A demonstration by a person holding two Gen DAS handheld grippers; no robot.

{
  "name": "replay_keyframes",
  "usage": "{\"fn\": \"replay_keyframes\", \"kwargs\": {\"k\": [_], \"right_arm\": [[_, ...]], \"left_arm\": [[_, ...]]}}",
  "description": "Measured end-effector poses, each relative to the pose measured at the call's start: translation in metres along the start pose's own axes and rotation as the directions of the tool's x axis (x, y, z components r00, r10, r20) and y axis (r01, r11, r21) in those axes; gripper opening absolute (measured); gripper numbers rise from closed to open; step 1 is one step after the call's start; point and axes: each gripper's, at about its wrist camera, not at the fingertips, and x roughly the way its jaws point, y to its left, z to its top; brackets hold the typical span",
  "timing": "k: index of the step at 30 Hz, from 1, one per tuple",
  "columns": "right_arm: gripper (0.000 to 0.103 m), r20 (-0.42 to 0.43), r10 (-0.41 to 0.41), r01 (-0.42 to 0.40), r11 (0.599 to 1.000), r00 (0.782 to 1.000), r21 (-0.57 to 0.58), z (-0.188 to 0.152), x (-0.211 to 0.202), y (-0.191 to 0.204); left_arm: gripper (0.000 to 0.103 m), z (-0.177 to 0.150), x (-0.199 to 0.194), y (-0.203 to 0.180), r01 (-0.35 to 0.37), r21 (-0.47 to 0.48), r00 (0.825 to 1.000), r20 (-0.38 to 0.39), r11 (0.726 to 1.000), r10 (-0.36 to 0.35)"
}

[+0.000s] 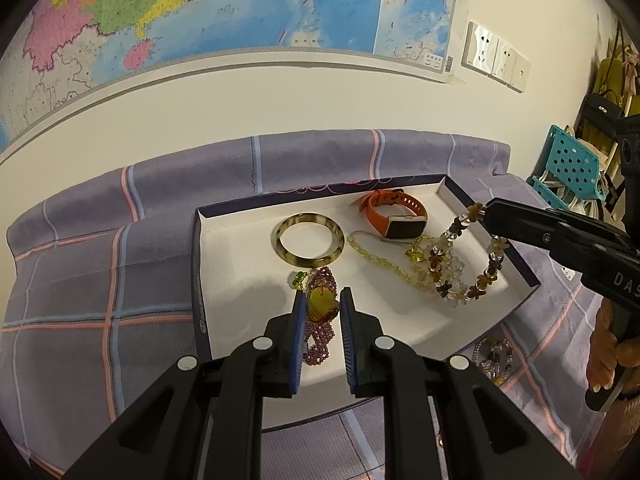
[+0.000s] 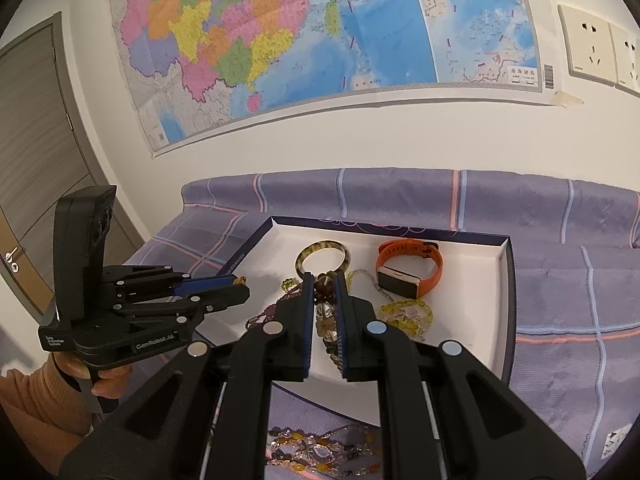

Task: Organize jewelry
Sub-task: 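Lower the amber necklace into the box and open the right tool while the left tool releases the pendant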

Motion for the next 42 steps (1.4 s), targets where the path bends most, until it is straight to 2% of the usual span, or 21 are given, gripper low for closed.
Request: {"fn": "replay_keyframes", "kwargs": {"k": [19, 36, 42], "right_arm": [[0.010, -0.022, -0.005, 0.006, 0.999, 1.000, 0.034, -0.001, 0.014, -0.014], [0.010, -0.084, -0.068, 0.078, 0.990, 0.994, 0.116, -0.011, 0.041, -0.048], [0.014, -0.104, -0.107, 0.122, 0.980, 0.989, 0.157, -0.016, 0.047, -0.062]], "left_arm": [[0.015, 0.000, 0.015, 0.002, -0.027, -0.002, 0.999, -0.036, 1.000, 0.027], [0.015, 0.001, 0.044, 0.011, -0.043, -0.032, 0.992, -0.120, 0.999, 0.039], [0.028, 0.000, 0.048, 0.012, -0.051, -0.030, 0.991, -0.126, 0.998, 0.047]]}}
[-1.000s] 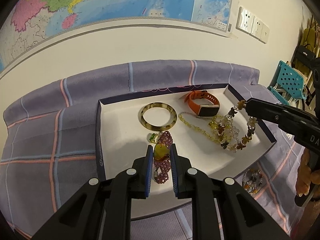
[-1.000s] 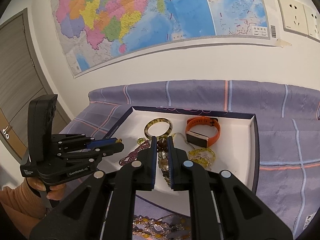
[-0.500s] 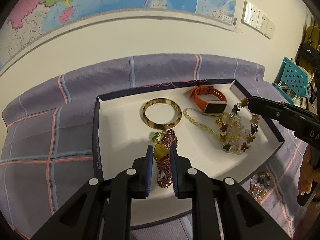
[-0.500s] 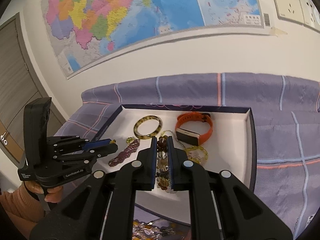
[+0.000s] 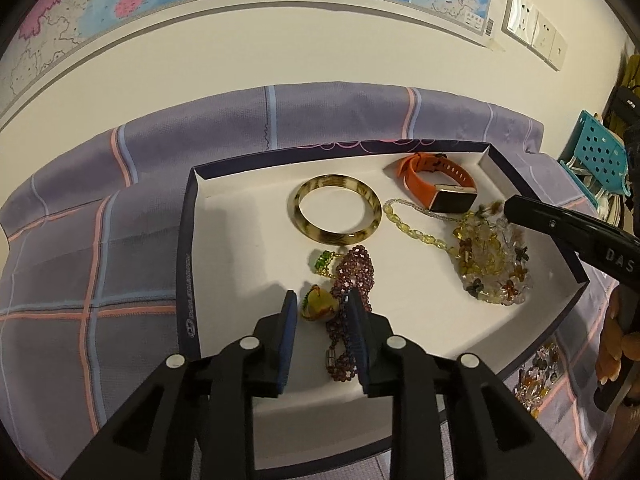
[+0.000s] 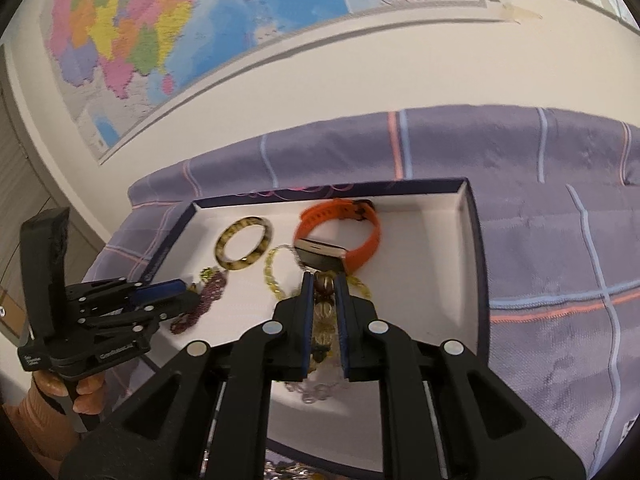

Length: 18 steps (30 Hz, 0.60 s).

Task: Organize jewelry
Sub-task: 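Lower the amber necklace into the box and open the right tool while the left tool releases the pendant, then withdraw both open tools from the box toward the bed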

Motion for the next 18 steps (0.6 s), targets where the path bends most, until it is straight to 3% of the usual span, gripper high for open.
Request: {"fn": "replay_keyframes", "kwargs": {"k": [2, 6, 12, 18], "right_arm": [[0.015, 0.003, -0.010, 0.010, 1.000, 1.000, 0.015, -0.001, -0.001, -0.004], [0.035, 0.035, -0.011, 0.010, 1.000, 0.999, 0.010, -0.005, -0.016, -0.003], [0.040, 0.068, 0.034, -0.030, 0.998, 0.997, -0.054, -0.020, -0.052, 0.012], [0.048, 0.013, 0.108, -0.104, 0.980, 0.994, -0.169, -0.059, -0.083, 0.039]], "left_arm": [[0.036, 0.000, -0.001, 0.001, 0.000, -0.001, 1.000, 0.004, 1.000, 0.000], [0.060, -0.003, -0.017, -0.002, -0.018, 0.011, 0.998, 0.057, 1.000, 0.018], [0.061, -0.018, -0.068, -0.007, -0.002, 0.051, 0.982, 0.189, 0.999, -0.007], [0.066, -0.045, -0.092, -0.015, 0.027, 0.112, 0.975, 0.216, 0.993, -0.050]]}}
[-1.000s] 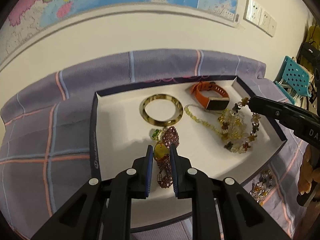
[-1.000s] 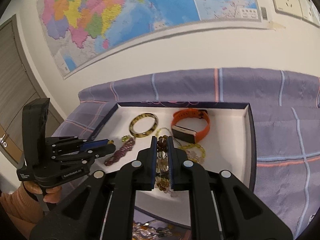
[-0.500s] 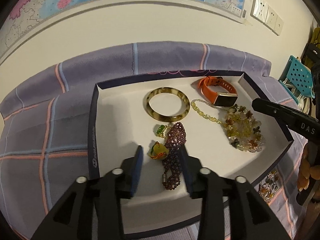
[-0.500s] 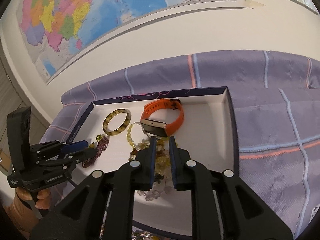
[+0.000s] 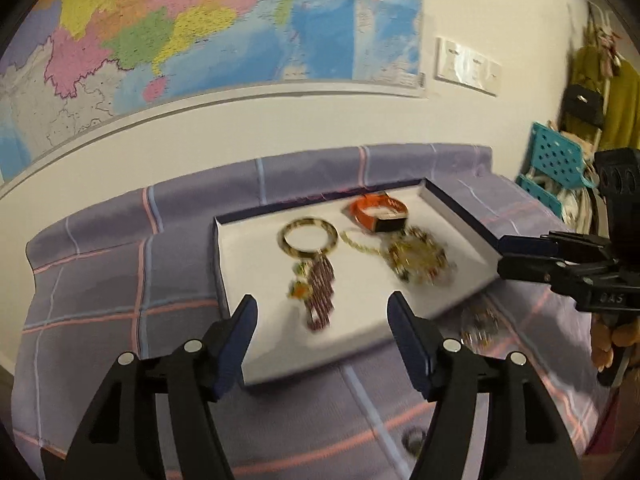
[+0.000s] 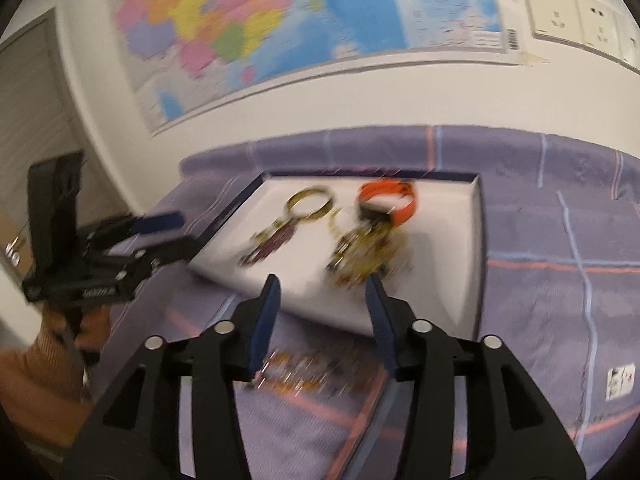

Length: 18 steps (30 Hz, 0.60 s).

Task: Organize jewelry
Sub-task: 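Withdraw both open tools from the box toward the bed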

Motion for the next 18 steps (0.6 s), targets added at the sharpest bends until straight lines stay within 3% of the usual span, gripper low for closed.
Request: {"fn": "replay_keyframes", "kwargs": {"k": [8, 18], "right_arm": [[0.058, -0.112, -0.018, 0.017, 1.000, 0.994, -0.015, -0.036, 0.015, 0.018], [0.073, -0.157, -0.062, 0.054, 0.997, 0.986, -0.057, -0.039, 0.035, 0.028]], "left_arm": [[0.066, -0.045, 0.004, -0.003, 0.041, 0.001, 0.994, -0.104, 0.999, -0.041], [0.066, -0.067, 0.002, -0.003, 0.067, -0.021, 0.988, -0.137, 0.997, -0.070]]}}
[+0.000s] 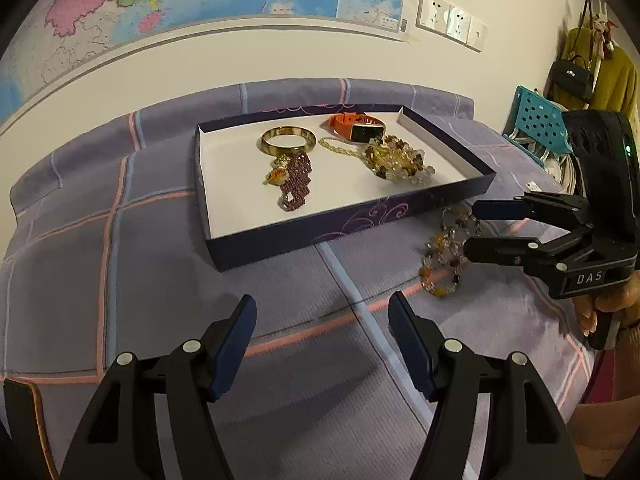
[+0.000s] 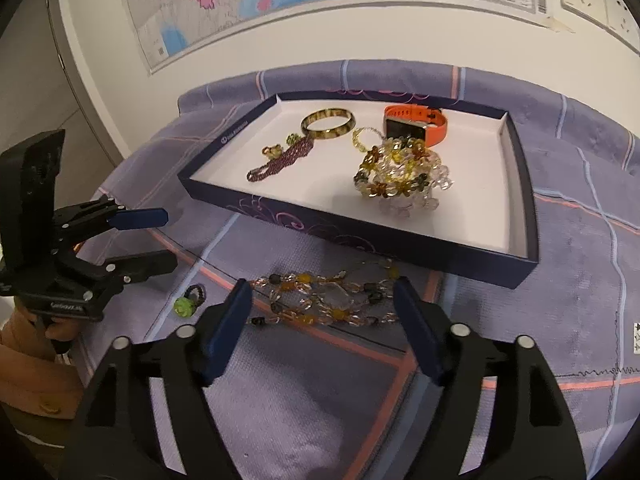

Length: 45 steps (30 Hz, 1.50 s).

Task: Organize jewelry
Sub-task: 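Withdraw both open tools from the box toward the bed, then grasp the multicolor bead necklace with the right tool while the left tool grasps the green ring, then lift and carry the multicolor necklace in the right tool and green ring in the left tool over the box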

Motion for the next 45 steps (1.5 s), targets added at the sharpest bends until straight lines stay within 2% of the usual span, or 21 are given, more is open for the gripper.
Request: {"fn": "replay_keyframes", "kwargs": {"k": [4, 6, 10, 13, 15, 16, 18, 24, 28, 29, 31, 33, 35, 42, 45], "right_arm": [[0.079, -0.024, -0.023, 0.023, 1.000, 0.999, -0.018, 0.001, 0.011, 0.007], [0.087, -0.042, -0.045, 0.043, 0.998, 0.998, -0.043, -0.001, 0.016, 0.012], [0.088, -0.061, -0.074, 0.068, 0.993, 0.995, -0.095, -0.004, 0.023, 0.021], [0.074, -0.053, -0.091, 0.085, 0.991, 0.994, -0.101, -0.005, 0.021, 0.020], [0.043, -0.040, -0.097, 0.093, 0.992, 0.994, -0.086, -0.006, 0.016, 0.016], [0.039, -0.036, -0.116, 0.113, 0.990, 0.993, -0.088, -0.007, 0.015, 0.014], [0.027, -0.032, -0.103, 0.101, 0.992, 0.994, -0.071, -0.008, 0.010, 0.008], [0.013, -0.017, -0.047, 0.046, 0.998, 0.999, -0.031, -0.014, 0.000, 0.001], [0.012, 0.021, 0.013, -0.013, 1.000, 1.000, 0.022, -0.016, -0.014, -0.003], [0.012, 0.030, 0.027, -0.028, 0.999, 0.999, 0.032, -0.017, -0.018, -0.003], [0.012, 0.042, 0.048, -0.050, 0.998, 0.998, 0.038, -0.018, -0.024, -0.002], [0.012, 0.050, 0.057, -0.059, 0.997, 0.997, 0.046, -0.020, -0.028, -0.002], [0.012, 0.054, 0.056, -0.059, 0.997, 0.997, 0.050, -0.021, -0.031, -0.003], [0.012, 0.068, 0.066, -0.072, 0.994, 0.995, 0.087, -0.024, -0.030, -0.008], [0.012, 0.076, 0.074, -0.081, 0.992, 0.994, 0.096, -0.024, -0.030, -0.009]], "left_arm": [[0.067, -0.002, 0.001, -0.004, 0.005, 0.016, 1.000, -0.006, 1.000, -0.005], [0.068, -0.003, 0.000, -0.006, 0.007, 0.021, 1.000, -0.006, 1.000, -0.007], [0.072, -0.003, 0.000, -0.009, 0.012, 0.035, 1.000, -0.006, 0.999, -0.012], [0.072, -0.004, 0.001, -0.013, 0.022, 0.049, 1.000, -0.006, 0.999, -0.021], [0.072, -0.004, 0.001, -0.016, 0.027, 0.061, 1.000, -0.004, 0.998, -0.026], [0.072, -0.004, 0.001, -0.017, 0.031, 0.066, 1.000, -0.005, 0.997, -0.031], [0.072, -0.004, 0.001, -0.021, 0.039, 0.081, 0.999, -0.006, 0.996, -0.039], [0.072, -0.007, 0.003, -0.034, 0.072, 0.127, 0.997, -0.023, 0.989, -0.070], [0.071, -0.009, 0.004, -0.041, 0.096, 0.155, 0.995, -0.040, 0.983, -0.091], [0.069, -0.010, 0.006, -0.042, 0.100, 0.156, 0.995, -0.045, 0.983, -0.094], [0.058, -0.010, 0.010, -0.044, 0.105, 0.158, 0.993, -0.067, 0.982, -0.095], [0.057, -0.010, 0.013, -0.047, 0.088, 0.171, 0.995, -0.065, 0.981, -0.078], [0.050, -0.010, 0.013, -0.051, 0.091, 0.185, 0.995, -0.063, 0.979, -0.081], [0.019, -0.008, 0.013, -0.048, 0.060, 0.170, 0.997, -0.061, 0.984, -0.051], [0.018, -0.009, 0.011, -0.046, 0.066, 0.155, 0.996, -0.063, 0.986, -0.057]]}}
